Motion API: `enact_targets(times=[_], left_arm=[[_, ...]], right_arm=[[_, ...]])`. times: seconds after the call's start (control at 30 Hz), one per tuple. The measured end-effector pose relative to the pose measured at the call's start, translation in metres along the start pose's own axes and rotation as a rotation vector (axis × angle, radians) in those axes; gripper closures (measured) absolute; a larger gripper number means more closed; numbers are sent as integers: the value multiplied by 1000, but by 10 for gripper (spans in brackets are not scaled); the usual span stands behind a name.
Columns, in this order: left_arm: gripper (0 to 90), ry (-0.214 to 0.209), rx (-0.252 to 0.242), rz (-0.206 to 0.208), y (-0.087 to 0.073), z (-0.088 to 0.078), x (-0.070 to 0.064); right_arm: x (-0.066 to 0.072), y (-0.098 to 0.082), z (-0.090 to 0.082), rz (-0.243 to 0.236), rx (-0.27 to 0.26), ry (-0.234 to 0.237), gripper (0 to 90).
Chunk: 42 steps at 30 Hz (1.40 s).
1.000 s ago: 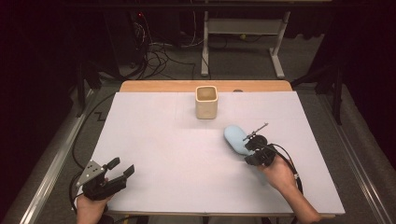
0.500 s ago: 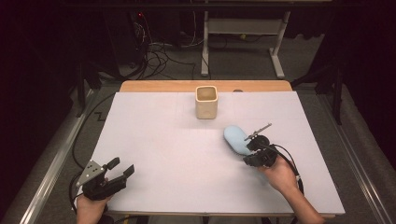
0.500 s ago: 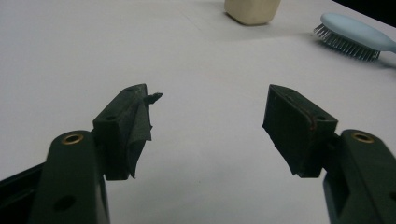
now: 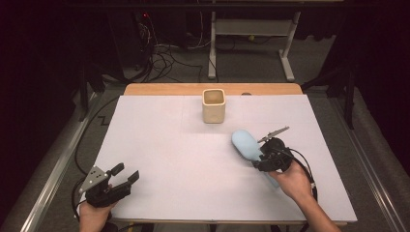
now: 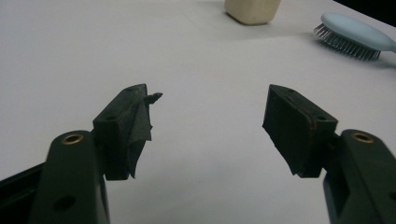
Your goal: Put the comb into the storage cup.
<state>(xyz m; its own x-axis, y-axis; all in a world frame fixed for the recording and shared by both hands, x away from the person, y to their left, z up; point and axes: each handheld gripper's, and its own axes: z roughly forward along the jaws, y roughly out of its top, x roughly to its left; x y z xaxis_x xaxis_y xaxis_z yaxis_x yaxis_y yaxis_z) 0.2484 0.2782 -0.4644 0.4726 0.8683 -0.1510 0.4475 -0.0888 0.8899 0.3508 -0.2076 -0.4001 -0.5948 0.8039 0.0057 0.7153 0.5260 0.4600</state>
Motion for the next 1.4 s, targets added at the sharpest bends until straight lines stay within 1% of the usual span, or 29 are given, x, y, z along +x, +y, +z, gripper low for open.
enact_targets(times=[0.27, 0.4, 0.47, 0.6, 0.87, 1.1, 1.17, 1.23, 1.33, 1.4], left_arm=[[327, 1, -2, 0, 0, 1, 0], [327, 0, -1, -1, 0, 1, 0], [327, 1, -1, 0, 0, 1, 0], [327, 0, 1, -1, 0, 1, 0], [325, 0, 0, -2, 0, 0, 0], [325, 0, 0, 0, 0, 0, 0], [325, -1, 1, 0, 0, 0, 0], [325, 0, 1, 0, 0, 0, 0], [325, 0, 0, 0, 0, 0, 0], [325, 0, 0, -2, 0, 0, 0]], right_arm=[[-9, -2, 3, 35, 10, -35, 528], [-10, -2, 9, 41, 25, -46, 523], [-11, -2, 14, 44, 40, -47, 523], [-11, -1, 21, 39, 57, -49, 526], [-10, 1, 30, 42, 78, -56, 546], [-9, 4, 35, 33, 96, -63, 582], [-9, 4, 37, 29, 104, -66, 599], [-9, 5, 38, 36, 110, -66, 617], [-10, 5, 39, 37, 109, -70, 643], [-11, 5, 39, 25, 113, -76, 657]])
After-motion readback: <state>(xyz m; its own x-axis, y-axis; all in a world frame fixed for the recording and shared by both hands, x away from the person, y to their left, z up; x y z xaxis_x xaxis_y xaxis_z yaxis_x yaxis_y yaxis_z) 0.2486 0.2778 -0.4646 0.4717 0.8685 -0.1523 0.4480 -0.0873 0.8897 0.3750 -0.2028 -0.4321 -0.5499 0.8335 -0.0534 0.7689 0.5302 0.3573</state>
